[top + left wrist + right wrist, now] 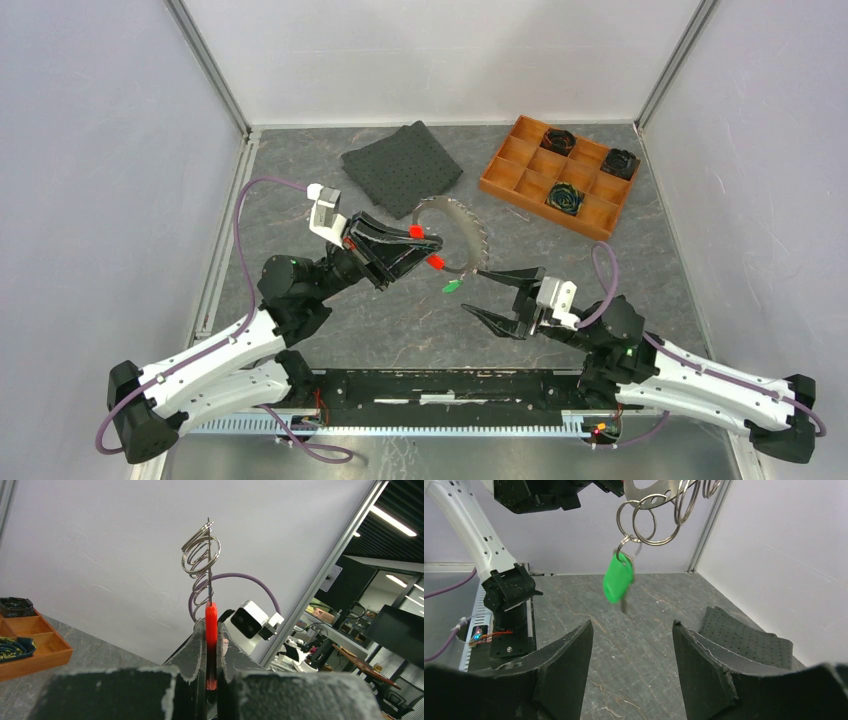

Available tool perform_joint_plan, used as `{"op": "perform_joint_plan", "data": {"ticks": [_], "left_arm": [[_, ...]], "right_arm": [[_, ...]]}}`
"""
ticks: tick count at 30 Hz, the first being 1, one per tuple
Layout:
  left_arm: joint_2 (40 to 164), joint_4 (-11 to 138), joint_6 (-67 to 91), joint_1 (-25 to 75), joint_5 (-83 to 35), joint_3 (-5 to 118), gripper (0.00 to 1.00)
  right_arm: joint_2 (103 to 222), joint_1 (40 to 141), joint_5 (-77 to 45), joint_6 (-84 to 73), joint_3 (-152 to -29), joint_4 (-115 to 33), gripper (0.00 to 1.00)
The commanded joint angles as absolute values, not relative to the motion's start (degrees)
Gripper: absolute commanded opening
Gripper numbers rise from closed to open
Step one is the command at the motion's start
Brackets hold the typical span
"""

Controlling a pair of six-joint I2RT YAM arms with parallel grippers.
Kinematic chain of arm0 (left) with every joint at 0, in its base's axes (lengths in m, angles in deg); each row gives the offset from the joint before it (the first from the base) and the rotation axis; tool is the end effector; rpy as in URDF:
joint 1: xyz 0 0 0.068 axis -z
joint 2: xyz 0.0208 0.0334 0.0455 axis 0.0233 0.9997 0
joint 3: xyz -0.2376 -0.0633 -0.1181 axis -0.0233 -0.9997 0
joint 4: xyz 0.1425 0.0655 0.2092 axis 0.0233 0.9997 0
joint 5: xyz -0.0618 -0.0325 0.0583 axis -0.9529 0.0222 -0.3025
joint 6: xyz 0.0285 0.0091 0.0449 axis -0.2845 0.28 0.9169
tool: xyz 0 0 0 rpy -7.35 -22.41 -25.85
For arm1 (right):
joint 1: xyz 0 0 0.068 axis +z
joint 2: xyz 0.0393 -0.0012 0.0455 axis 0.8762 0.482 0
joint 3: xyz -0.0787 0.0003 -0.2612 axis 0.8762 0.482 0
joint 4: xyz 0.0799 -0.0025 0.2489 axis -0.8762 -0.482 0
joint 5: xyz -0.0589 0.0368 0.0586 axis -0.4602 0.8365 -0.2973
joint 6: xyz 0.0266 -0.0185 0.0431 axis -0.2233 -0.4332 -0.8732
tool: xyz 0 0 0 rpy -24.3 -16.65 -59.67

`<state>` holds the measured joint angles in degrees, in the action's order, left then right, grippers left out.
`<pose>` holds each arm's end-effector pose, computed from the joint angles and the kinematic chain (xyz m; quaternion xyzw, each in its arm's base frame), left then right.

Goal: Remove the keys from the keyring

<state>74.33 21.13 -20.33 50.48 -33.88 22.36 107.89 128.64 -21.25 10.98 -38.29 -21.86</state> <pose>0.1045 -0.1507 0.3879 0.1703 0.4491 -0.6967 0.5329 0.0507 0.1262 0.3085 -0.3888 0.4610 0.3990 0.6907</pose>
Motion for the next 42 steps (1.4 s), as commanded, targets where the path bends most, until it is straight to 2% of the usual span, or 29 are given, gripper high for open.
{"op": "perform_joint_plan", "data": {"ticks": [1, 9, 18, 42], "left_arm": [[74.13, 17.56, -20.61, 50.16, -33.33, 22.35, 0.02], [74.52, 17.11, -20.88, 50.13, -33.31, 21.87, 0.02], [74.84, 16.55, -21.05, 50.19, -32.73, 21.24, 0.02], [75.6, 16.37, -21.5, 50.43, -32.33, 21.28, 0.02]], "right_arm": [[109.97, 128.9, -21.0, 7.97, -38.44, -16.34, 0.65], [110.62, 128.87, -26.97, 5.41, -38.22, -14.06, 0.6], [111.44, 128.87, -22.51, 2.55, -36.51, -9.49, 0.57], [113.15, 128.89, -21.22, -0.62, -34.26, -3.47, 0.48]]}}
